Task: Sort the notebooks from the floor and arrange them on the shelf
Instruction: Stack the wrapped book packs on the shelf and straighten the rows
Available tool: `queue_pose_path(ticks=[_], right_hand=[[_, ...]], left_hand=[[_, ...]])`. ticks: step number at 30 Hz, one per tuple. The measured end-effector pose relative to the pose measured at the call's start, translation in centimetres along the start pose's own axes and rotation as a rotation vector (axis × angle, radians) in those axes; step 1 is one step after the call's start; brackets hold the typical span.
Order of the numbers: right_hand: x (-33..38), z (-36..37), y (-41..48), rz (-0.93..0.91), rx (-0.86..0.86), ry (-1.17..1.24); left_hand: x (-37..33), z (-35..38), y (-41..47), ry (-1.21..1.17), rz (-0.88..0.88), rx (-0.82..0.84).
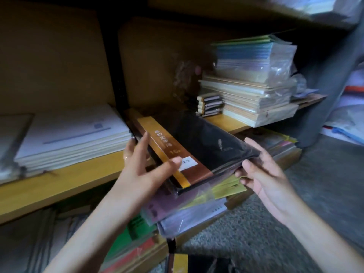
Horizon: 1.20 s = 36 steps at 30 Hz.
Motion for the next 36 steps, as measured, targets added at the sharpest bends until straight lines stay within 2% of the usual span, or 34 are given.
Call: queue_pose_path(ticks=[2,4,6,9,12,15,22,31,36], right_hand=[[0.4,-0.5,0.5,-0.058,-0.067,-0.061],[0.8,-0.6,0.9,-0.104,-0.111,-0.098],[1.0,-0.8,1.2,-0.146,-0.163,-0.125],[1.3,-1.1,1.7,-0.221,-0.221,-0.181],[1.4,-1.5,2.3,-0.276,-0.278,-0.222],[0.9,-1.3,3.5,-0.275,-0.279,-0.265],[-0.5,2.9,6.1,-0.279,-0.094,-0.543],[-1.8,4.8,7.7,-0.211,0.085,-0.836],[-2.6,6.3,9.3,-0.169,0.174,-0.859]], left_hand=[[-1.1,0.2,-0.9,0.437,0.140,-0.018],[-3.1,0.8,-1.7,0.721,0.340,-0.082],[-4.7,1.8,-2.2,0.839,0.497,-0.087],[-4.9,3.6,-2.0,0.942,0.602,-0.013],[-5.9,4.3,-1.8,1.070,0.684,-0.120],[-6.1,3.8,-0.8,1.116,0.677,-0.229],[-5.2,1.7,1.5,1.188,0.645,-0.401],[-3.9,-0.4,3.7,1.155,0.536,-0.482],[-2.2,-3.1,5.8,1.044,0.423,-0.484]])
Point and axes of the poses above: each hand's wrist, its own y-axis towards the middle knuckle, its own z-axis out of the palm, x = y × z, the point moved 10 cm from there along y, towards the middle knuckle, and after that the axes turned 12 degrees about y, right-handed, at the moved point
